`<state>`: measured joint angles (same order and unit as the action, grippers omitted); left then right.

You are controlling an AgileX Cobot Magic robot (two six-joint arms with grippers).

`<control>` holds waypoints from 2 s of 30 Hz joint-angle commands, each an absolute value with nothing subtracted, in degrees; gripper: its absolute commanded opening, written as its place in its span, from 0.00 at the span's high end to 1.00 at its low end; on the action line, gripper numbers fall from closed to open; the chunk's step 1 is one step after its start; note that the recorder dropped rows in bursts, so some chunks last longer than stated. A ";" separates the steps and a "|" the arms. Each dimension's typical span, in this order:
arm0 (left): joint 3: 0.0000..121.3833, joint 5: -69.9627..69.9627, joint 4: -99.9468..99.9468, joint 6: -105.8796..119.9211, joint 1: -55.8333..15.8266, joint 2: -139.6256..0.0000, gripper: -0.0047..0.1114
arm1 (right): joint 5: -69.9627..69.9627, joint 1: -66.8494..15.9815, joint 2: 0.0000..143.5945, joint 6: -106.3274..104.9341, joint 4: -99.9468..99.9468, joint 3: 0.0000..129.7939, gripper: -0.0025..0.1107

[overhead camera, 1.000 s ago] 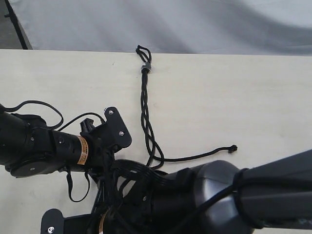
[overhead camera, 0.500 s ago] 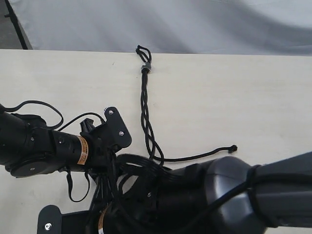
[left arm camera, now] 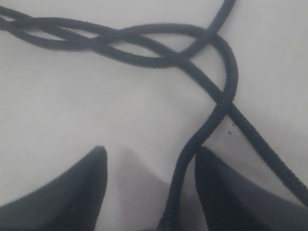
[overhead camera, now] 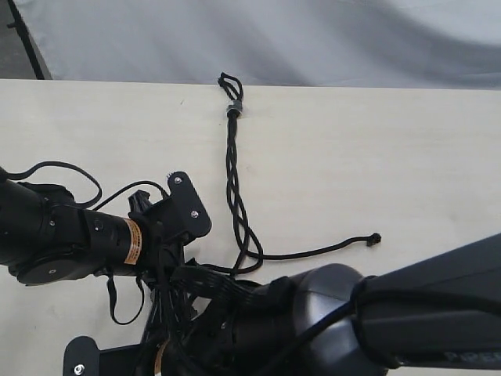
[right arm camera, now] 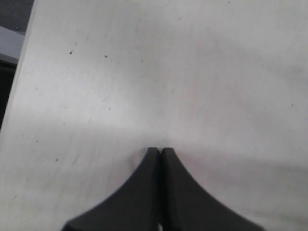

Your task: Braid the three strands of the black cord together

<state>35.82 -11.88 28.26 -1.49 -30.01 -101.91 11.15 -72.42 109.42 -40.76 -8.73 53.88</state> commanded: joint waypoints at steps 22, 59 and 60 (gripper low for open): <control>35.99 -5.63 27.74 -1.83 -29.86 -102.06 0.51 | 37.37 -69.15 104.08 -19.12 10.74 53.91 0.98; 35.99 -4.49 27.74 -2.97 -29.86 -102.06 0.51 | 35.51 -60.22 104.16 -18.65 8.86 53.91 0.98; 35.99 -4.49 27.74 -2.97 -29.86 -102.06 0.51 | 35.63 -59.46 104.08 -18.55 8.86 53.91 0.98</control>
